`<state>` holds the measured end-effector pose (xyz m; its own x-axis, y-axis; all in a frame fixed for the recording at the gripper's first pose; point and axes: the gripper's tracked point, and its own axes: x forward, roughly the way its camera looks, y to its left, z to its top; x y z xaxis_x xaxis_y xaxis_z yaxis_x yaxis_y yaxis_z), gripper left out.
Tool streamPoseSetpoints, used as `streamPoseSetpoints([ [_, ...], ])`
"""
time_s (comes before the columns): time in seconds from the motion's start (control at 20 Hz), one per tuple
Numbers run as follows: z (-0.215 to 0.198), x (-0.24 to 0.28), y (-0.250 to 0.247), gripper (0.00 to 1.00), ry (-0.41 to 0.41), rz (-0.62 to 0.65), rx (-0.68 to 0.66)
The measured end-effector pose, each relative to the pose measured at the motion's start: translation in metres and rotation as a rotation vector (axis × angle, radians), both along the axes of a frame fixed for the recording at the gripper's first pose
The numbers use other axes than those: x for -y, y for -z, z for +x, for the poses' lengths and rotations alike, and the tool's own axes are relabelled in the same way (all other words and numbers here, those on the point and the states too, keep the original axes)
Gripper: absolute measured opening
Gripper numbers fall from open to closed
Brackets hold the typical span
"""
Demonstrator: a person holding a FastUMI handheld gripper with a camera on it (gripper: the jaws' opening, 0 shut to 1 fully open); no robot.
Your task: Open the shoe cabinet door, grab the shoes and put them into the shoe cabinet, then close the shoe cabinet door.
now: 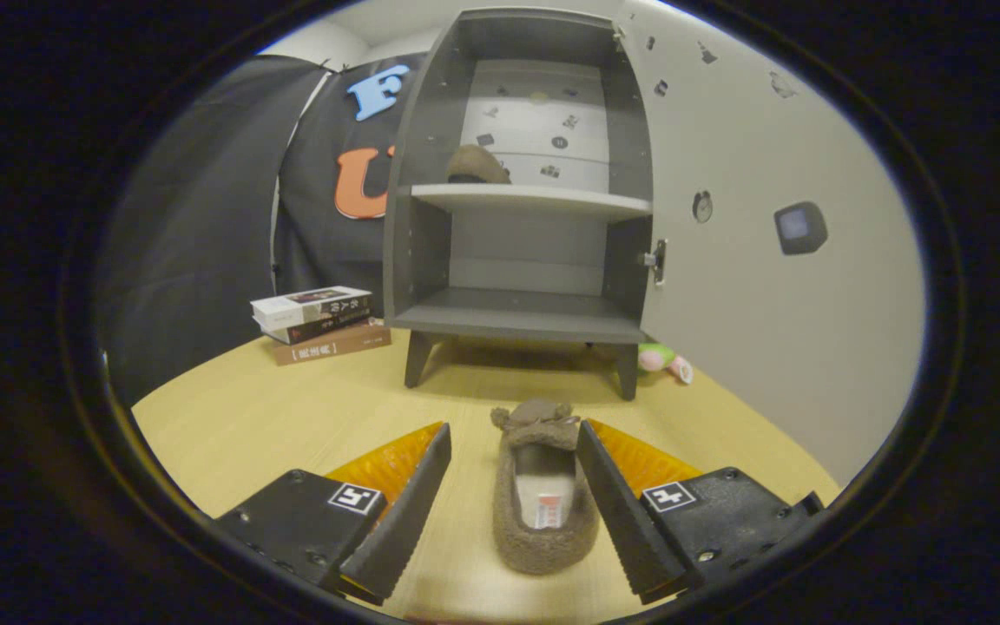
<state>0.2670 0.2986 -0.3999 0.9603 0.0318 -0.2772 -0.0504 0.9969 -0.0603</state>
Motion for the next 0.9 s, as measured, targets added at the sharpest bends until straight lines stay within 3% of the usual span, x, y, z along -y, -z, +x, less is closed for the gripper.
streamPoseSetpoints([
  [0.2,0.024,-0.001,0.04,0.8,0.025,0.048,-0.108],
  [0.35,0.04,0.005,0.043,0.73,0.063,0.029,-0.102],
  [0.55,0.053,0.005,0.058,0.42,0.055,0.049,-0.149],
  [0.6,0.06,0.002,0.062,0.27,0.045,0.051,-0.148],
  [0.7,0.056,0.001,0.066,0.15,0.022,0.043,-0.173],
  [0.9,0.05,0.008,0.052,0.1,0.016,0.035,-0.138],
])
